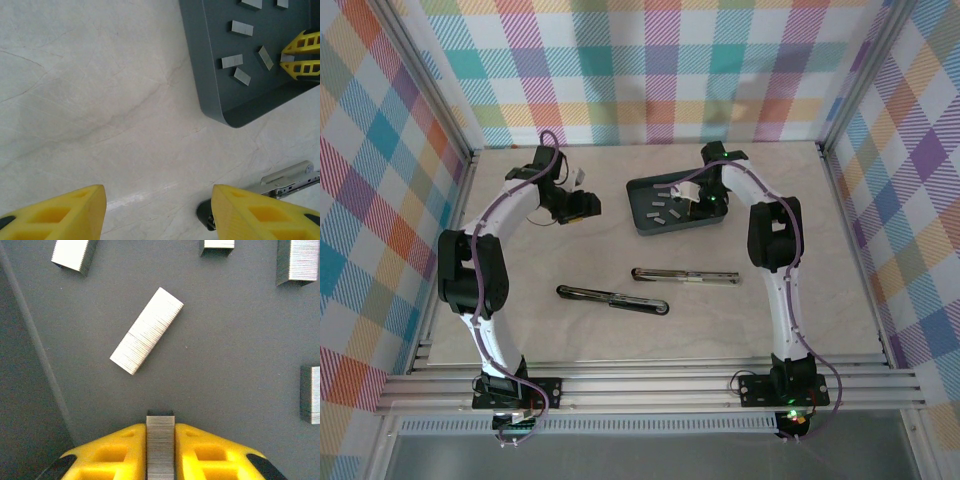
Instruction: Load the staples into the stapler
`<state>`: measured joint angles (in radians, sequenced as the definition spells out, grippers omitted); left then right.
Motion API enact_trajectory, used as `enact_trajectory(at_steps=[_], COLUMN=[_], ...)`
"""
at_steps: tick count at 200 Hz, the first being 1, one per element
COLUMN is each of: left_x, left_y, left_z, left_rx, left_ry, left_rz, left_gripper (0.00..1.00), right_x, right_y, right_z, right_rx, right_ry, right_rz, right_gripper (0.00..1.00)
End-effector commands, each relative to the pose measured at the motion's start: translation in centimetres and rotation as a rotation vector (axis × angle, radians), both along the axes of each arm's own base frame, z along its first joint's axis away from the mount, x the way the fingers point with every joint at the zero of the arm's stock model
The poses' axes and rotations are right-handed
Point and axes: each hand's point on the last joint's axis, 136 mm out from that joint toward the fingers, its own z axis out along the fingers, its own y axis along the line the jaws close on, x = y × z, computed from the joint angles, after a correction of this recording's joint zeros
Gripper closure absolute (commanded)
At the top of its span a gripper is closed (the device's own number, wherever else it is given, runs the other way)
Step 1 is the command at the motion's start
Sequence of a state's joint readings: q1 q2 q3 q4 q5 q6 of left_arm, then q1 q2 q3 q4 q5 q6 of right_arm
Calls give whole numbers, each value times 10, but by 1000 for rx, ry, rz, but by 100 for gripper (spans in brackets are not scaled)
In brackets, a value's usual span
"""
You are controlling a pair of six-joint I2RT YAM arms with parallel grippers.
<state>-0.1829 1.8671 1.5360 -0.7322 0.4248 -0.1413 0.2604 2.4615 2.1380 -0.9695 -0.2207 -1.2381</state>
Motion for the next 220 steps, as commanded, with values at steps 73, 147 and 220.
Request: enact_trajectory(at_steps=[73, 147, 220], left_x=[2, 1, -10], left_y=[-2, -5, -23], left_z=[5, 4, 9], left_rx=[9, 2, -28], left_ry=[-4, -4, -19], left_rz=[0, -9, -55], left_gripper=[42, 42, 42], right_x=[5, 0, -47], right_y=[2, 2, -3], right_z=[44, 67, 102], right_rx=[52, 71, 100], right_ry=[-85, -108, -124], right_rz=[-12, -19, -38], right_gripper=[83, 83, 83])
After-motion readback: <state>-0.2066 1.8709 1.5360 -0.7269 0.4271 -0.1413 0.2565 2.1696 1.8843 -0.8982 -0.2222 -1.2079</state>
